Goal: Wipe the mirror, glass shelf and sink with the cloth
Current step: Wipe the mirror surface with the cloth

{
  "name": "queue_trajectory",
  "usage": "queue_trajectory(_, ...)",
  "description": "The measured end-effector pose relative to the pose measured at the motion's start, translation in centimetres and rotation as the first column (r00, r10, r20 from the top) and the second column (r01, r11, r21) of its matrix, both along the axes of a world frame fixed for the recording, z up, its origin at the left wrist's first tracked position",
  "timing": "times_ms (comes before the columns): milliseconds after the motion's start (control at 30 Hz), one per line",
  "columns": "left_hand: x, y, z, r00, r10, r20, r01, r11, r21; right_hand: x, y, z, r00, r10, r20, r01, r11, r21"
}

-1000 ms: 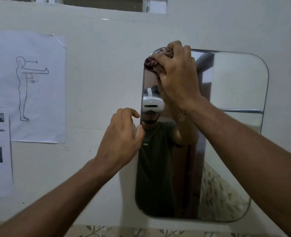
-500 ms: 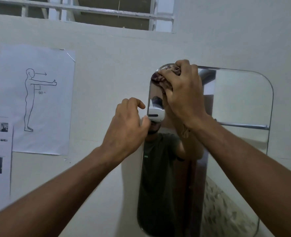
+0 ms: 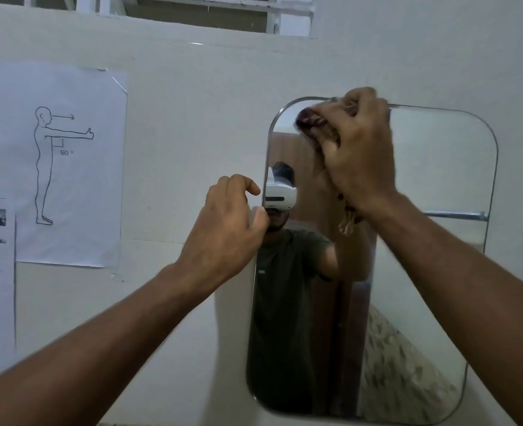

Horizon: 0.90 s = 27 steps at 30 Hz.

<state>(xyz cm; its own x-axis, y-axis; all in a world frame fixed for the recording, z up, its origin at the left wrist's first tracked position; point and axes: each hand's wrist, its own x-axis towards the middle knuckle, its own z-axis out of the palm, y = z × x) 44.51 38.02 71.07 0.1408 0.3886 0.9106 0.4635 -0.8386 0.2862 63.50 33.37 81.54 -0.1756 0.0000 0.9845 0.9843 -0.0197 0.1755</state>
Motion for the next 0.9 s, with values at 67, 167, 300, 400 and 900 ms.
queue_trajectory(67,-0.1,0.0,0.1,1.0,0.001,0.006,-0.001,1.0,0.0,1.4,-0.3,1.1,0.99,0.005,-0.138,0.005,0.997,0.073)
queue_trajectory(167,-0.3,0.0,-0.2,1.0,-0.007,0.027,0.007,1.0,-0.007,1.2,-0.2,0.1,0.987,-0.027,-0.16,0.038,0.997,0.061)
queue_trajectory(300,-0.2,-0.2,-1.3,0.999,-0.022,0.046,0.024,0.999,-0.029,-1.5,0.4,-4.7,0.999,-0.048,0.023,0.049,0.997,-0.06)
queue_trajectory(400,-0.2,-0.6,-2.8,0.998,-0.048,0.031,0.049,0.998,-0.039,-2.2,0.6,-9.2,0.987,-0.072,0.142,0.092,0.985,-0.143)
queue_trajectory(900,-1.0,-0.3,-8.9,0.996,-0.073,0.052,0.08,0.984,-0.158,-2.4,0.5,-17.7,0.941,-0.044,0.334,0.143,0.95,-0.278)
